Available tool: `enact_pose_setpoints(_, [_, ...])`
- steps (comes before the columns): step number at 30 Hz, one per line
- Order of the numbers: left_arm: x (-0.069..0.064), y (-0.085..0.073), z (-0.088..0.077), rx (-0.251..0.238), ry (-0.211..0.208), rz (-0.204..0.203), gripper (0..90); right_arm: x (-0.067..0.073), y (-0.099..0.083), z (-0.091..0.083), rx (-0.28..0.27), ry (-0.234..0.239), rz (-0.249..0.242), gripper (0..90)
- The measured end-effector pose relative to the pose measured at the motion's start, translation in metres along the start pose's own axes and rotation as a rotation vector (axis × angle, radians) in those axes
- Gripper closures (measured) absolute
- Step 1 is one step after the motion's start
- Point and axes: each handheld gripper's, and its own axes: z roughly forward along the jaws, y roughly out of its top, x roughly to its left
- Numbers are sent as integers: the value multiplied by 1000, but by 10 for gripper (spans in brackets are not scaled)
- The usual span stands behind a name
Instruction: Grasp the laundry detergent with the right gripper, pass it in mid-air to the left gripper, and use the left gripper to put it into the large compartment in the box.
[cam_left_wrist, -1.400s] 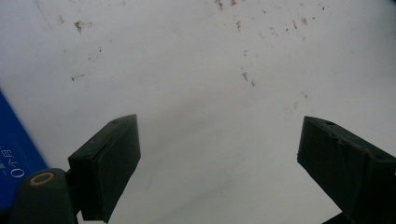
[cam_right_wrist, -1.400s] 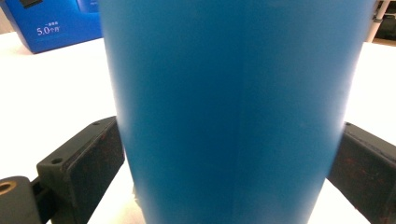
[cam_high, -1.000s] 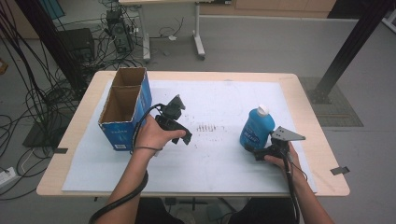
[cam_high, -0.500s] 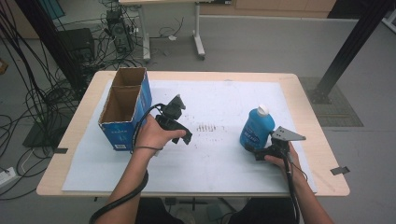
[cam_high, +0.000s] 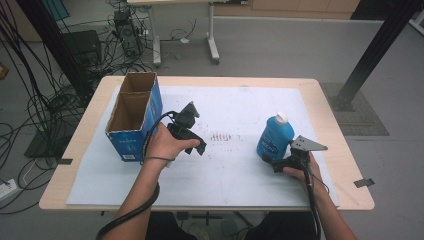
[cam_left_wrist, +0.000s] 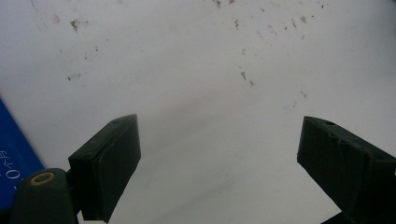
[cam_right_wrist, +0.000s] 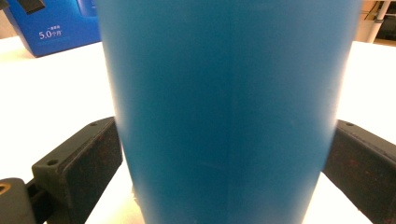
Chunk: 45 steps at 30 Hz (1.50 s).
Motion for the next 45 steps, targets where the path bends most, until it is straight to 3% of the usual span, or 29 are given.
enact_pose_setpoints(15, [-1,0,0,-2,-2,-1,140,1,0,0,-6,-3,-14,43])
enact_pose_setpoints(22, [-1,0,1,0,-2,1,141,3,1,2,-12,-9,-24,128])
enact_pose_setpoints(32, [-1,0,0,-3,-4,-1,142,3,0,2,-20,-17,-27,340])
enact_pose_setpoints(45, [-3,0,0,-4,-5,4,142,4,0,2,-22,-9,-37,394])
